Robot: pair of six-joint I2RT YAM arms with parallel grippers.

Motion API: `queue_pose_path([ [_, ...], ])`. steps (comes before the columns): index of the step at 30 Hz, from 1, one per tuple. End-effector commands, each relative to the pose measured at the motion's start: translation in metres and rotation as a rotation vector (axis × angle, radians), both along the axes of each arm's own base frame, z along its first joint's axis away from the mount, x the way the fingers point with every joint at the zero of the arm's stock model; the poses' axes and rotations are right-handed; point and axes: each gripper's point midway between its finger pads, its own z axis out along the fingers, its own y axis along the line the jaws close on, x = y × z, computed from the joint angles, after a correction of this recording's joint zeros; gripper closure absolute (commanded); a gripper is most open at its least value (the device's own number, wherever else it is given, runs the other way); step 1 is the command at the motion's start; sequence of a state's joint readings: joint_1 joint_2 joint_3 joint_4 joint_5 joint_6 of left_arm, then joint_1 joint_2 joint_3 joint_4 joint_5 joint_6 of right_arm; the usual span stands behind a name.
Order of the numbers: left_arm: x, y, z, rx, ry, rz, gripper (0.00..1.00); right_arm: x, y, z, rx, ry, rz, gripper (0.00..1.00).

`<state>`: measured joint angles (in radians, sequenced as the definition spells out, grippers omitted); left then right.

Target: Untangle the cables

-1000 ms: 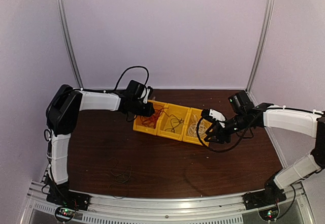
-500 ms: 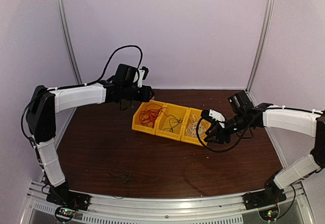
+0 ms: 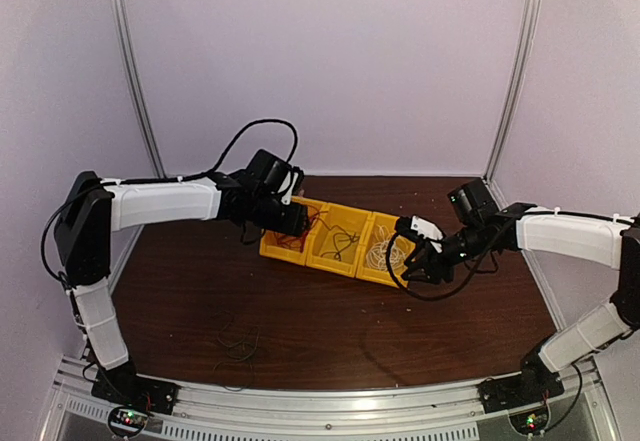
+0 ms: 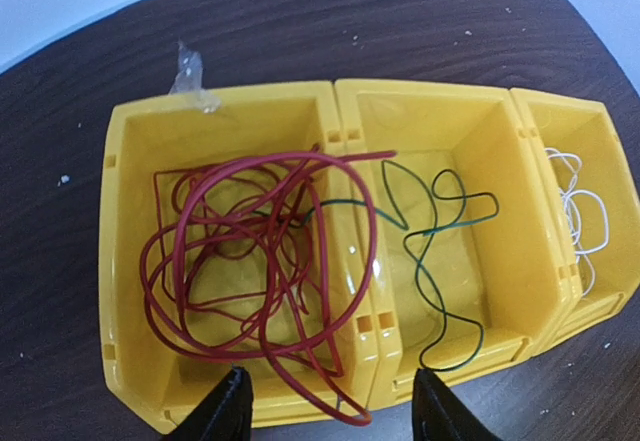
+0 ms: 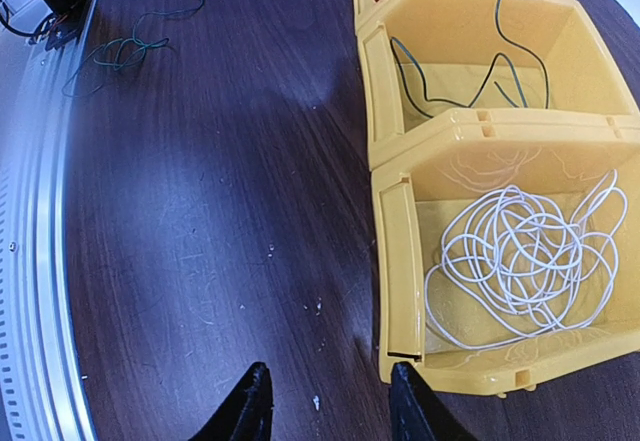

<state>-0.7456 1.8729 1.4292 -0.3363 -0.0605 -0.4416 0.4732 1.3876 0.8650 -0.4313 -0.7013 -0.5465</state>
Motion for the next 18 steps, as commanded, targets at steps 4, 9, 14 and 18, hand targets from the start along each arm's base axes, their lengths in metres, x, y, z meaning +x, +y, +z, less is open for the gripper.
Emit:
queue_pose_path([
  [4,0.003,0.007,-0.035,0.011,0.093,0.073,0.5,0.002,0.001,0.0,-0.006,0.004,0.004,0.58],
  [9,0.012,-0.001,-0.048,0.011,0.11,0.049,0.62,0.001,0.0,0.0,-0.007,0.001,0.002,0.58],
  [14,0.023,0.002,-0.047,0.036,0.088,0.069,0.96,0.001,-0.001,0.001,-0.009,-0.004,0.001,0.58],
  [18,0.034,0.008,-0.035,0.049,0.043,0.098,1.0,0.001,-0.001,0.0,-0.012,-0.004,0.002,0.58],
])
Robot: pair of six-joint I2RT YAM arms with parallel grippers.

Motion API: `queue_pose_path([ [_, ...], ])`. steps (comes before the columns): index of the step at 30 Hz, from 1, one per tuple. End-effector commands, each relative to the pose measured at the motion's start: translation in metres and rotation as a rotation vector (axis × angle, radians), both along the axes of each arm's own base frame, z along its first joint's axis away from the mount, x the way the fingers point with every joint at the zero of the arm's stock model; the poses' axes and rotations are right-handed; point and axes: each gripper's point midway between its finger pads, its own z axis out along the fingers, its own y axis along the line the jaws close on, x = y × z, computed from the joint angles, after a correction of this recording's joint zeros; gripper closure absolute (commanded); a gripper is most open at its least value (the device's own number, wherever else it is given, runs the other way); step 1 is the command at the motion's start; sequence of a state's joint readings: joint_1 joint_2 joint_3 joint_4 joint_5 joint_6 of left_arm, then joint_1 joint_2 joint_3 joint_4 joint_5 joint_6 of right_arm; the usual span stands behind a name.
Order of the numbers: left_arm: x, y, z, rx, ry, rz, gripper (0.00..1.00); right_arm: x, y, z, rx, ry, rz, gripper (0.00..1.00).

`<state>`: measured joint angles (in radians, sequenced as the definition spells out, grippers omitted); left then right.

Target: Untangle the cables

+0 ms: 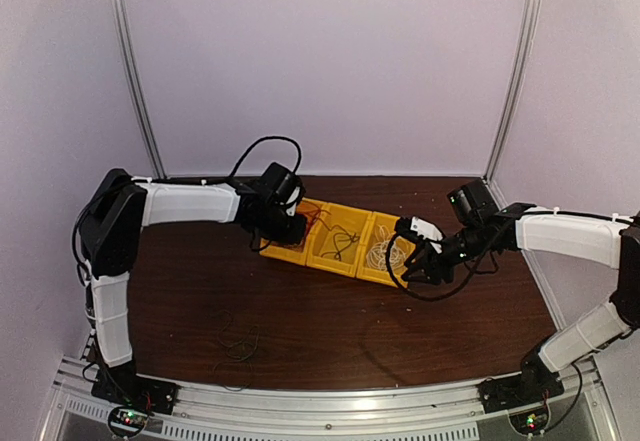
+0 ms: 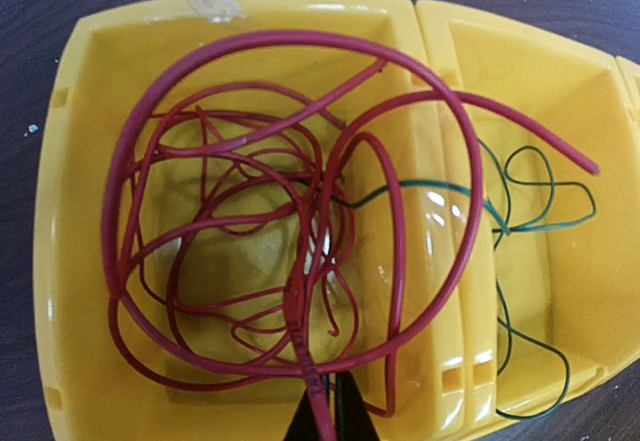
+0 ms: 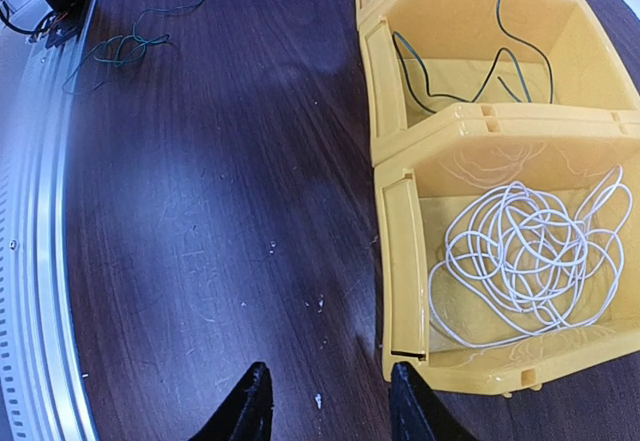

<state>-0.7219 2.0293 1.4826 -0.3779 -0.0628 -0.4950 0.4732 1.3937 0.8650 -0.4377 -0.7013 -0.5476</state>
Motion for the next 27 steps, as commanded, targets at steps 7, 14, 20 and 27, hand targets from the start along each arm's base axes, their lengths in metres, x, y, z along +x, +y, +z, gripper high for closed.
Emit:
queue_pose_path([
  [7,0.046,0.013,0.005,0.009,-0.079,0.081,1.0,0.002,0.0,0.001,-0.01,-0.005,0.005,0.58],
  [14,0.036,0.005,-0.012,-0.014,-0.019,0.04,1.0,0.001,-0.002,0.003,-0.008,-0.019,-0.001,0.58],
  [20,0.031,0.005,0.036,-0.046,-0.098,0.003,0.92,0.001,0.0,0.003,-0.005,-0.013,0.004,0.58],
  [27,0.017,0.023,0.1,-0.047,-0.168,0.017,0.55,0.0,0.0,0.003,-0.004,-0.01,0.006,0.58],
])
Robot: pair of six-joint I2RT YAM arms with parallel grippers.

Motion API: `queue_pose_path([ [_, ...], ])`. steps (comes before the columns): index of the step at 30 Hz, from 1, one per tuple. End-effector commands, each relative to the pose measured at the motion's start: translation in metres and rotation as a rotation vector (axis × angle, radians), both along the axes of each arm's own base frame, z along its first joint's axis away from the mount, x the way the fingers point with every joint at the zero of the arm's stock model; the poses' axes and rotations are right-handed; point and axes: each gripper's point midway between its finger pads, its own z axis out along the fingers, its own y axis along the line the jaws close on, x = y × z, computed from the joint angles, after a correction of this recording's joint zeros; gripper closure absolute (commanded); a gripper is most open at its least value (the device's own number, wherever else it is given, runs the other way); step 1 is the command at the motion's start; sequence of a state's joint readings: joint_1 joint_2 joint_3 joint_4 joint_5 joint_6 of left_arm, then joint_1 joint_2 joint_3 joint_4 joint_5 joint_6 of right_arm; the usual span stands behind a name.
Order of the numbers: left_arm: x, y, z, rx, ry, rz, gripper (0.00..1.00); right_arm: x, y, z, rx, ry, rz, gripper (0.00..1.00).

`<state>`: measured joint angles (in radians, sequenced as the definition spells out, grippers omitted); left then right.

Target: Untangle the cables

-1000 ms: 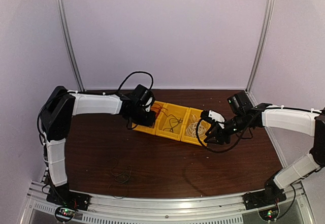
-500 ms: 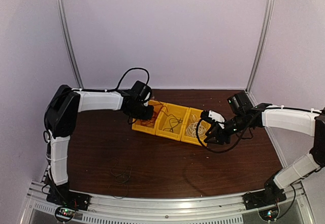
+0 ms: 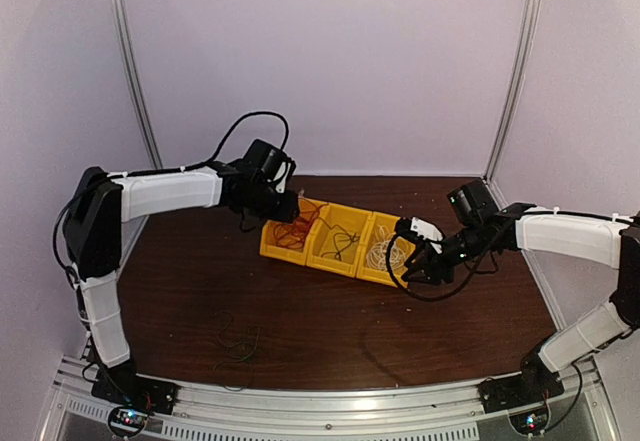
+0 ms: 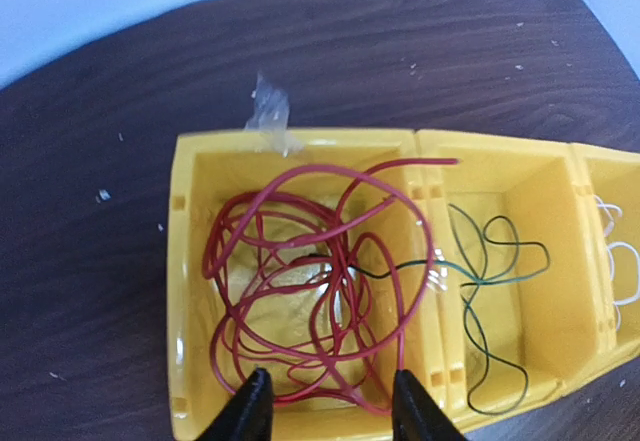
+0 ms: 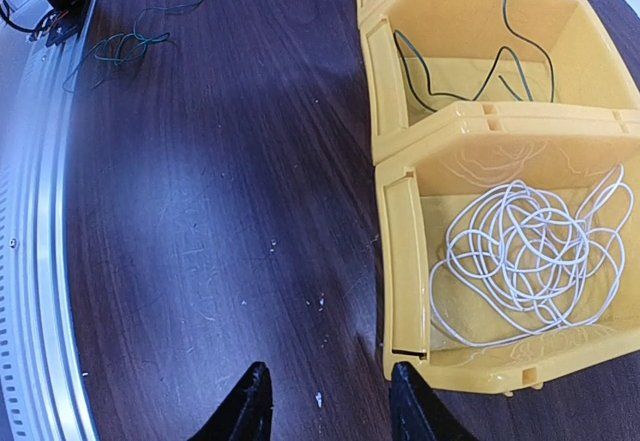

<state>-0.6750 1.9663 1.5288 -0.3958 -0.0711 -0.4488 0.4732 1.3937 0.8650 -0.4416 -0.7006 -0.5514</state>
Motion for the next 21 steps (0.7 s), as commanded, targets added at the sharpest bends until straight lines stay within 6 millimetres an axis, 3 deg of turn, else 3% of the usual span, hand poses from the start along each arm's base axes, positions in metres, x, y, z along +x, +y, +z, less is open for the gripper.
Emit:
queue_pose_path([
  [1,-0.01,0.013,0.056,-0.004,-0.075,0.005,0.51,0.001,0.0,0.003,-0.002,-0.011,0.003,0.58],
  [5,-0.032,0.034,0.062,0.023,-0.053,0.026,0.44,0.001,0.0,0.004,0.0,-0.013,0.005,0.58],
  [10,-0.082,0.051,0.044,0.06,0.046,0.006,0.43,0.001,0.001,0.006,0.004,-0.018,0.007,0.58],
  [16,-0.157,0.067,0.011,0.12,0.194,-0.028,0.42,-0.001,0.001,0.004,0.006,-0.007,0.011,0.58],
  [21,-0.23,0.076,-0.024,0.111,0.349,-0.091,0.48,0.0,0.002,0.004,0.006,-0.003,0.013,0.58],
])
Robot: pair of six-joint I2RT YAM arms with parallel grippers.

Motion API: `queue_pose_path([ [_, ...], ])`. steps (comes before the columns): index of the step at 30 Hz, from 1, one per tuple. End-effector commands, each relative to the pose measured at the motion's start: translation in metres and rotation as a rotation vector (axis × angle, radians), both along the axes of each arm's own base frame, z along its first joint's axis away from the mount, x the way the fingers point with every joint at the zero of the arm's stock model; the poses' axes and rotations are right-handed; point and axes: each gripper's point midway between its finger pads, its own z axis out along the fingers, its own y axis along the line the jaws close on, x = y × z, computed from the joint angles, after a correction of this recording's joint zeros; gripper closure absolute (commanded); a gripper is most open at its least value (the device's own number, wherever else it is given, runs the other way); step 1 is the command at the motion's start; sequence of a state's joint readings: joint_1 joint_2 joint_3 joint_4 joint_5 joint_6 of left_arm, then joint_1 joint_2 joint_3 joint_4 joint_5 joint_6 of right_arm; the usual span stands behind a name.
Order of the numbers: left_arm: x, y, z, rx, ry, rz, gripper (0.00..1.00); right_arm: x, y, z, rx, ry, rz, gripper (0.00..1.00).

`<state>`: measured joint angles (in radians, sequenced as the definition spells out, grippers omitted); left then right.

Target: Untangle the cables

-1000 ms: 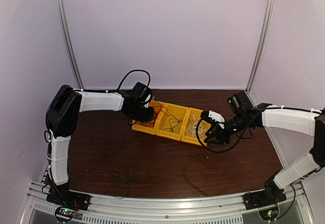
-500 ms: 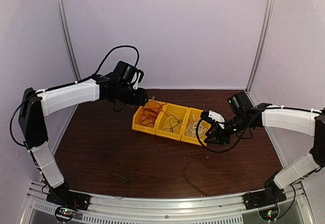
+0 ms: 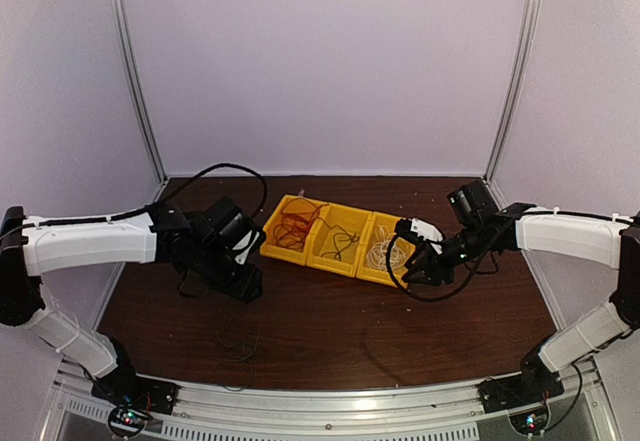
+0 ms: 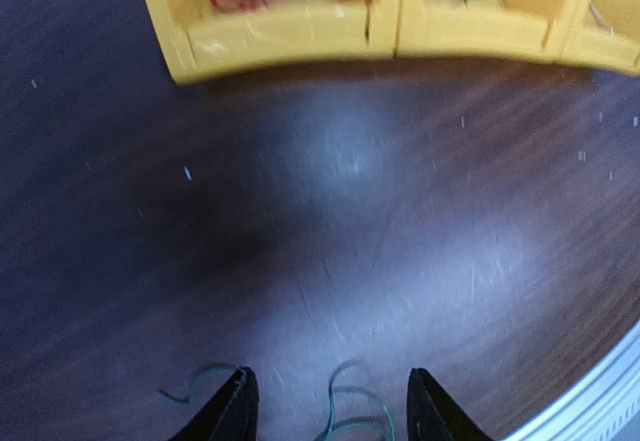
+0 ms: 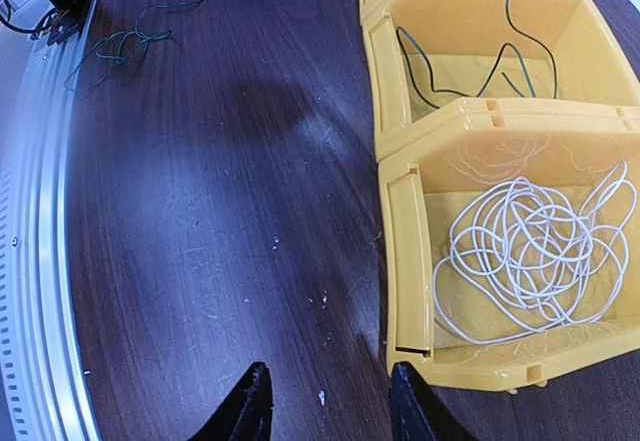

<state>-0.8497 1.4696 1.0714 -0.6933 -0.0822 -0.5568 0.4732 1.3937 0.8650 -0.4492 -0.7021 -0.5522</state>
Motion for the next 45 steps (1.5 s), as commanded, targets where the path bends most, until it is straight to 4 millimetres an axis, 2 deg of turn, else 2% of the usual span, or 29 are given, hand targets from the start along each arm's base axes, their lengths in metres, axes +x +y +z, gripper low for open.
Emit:
queue_pose_path([
  [1,-0.067,0.005,-0.02,-0.042,0.166,-0.038,0.48,0.002,0.003,0.006,0.008,-0.013,0.012,0.58],
  [6,-0.116,-0.006,-0.037,-0.107,0.28,-0.115,0.48,0.003,0.003,0.005,0.006,-0.017,0.007,0.58],
  [9,-0.128,-0.008,-0.05,-0.092,0.318,-0.102,0.5,0.003,0.003,0.005,0.006,-0.014,0.007,0.58],
  [13,-0.132,0.005,-0.069,-0.018,0.363,-0.013,0.58,0.002,0.003,0.004,0.004,-0.01,0.006,0.58],
  [16,-0.131,0.007,-0.076,-0.004,0.362,0.001,0.63,0.003,0.002,0.005,0.003,-0.016,0.004,0.58],
  [20,-0.13,0.007,-0.082,0.013,0.357,-0.005,0.81,0.003,0.002,0.005,0.003,-0.015,0.002,0.58],
  [23,-0.12,0.002,-0.074,0.008,0.314,-0.006,0.97,0.002,0.002,0.006,0.005,-0.018,0.004,0.58],
  [26,-0.1,-0.003,-0.045,0.022,0.209,-0.009,1.0,0.002,0.002,0.007,0.007,-0.02,0.005,0.58],
  [28,-0.08,-0.014,-0.01,0.013,0.105,-0.031,1.0,0.002,0.003,0.01,0.015,-0.021,0.008,0.58],
  [33,-0.047,-0.06,0.109,-0.129,-0.117,-0.162,1.0,0.001,0.013,0.036,0.085,-0.026,0.03,0.58],
  [36,-0.03,-0.074,0.176,-0.194,-0.274,-0.194,1.0,0.001,0.017,0.048,0.116,-0.037,0.038,0.58],
  [40,-0.003,-0.09,0.236,-0.2,-0.447,-0.195,1.0,0.001,0.013,0.039,0.093,-0.039,0.022,0.58],
  [41,0.003,-0.095,0.256,-0.219,-0.497,-0.195,1.0,0.001,0.012,0.037,0.087,-0.038,0.02,0.58],
  [45,0.028,-0.115,0.291,-0.227,-0.634,-0.182,1.0,0.0,0.007,0.034,0.07,-0.054,0.005,0.58],
])
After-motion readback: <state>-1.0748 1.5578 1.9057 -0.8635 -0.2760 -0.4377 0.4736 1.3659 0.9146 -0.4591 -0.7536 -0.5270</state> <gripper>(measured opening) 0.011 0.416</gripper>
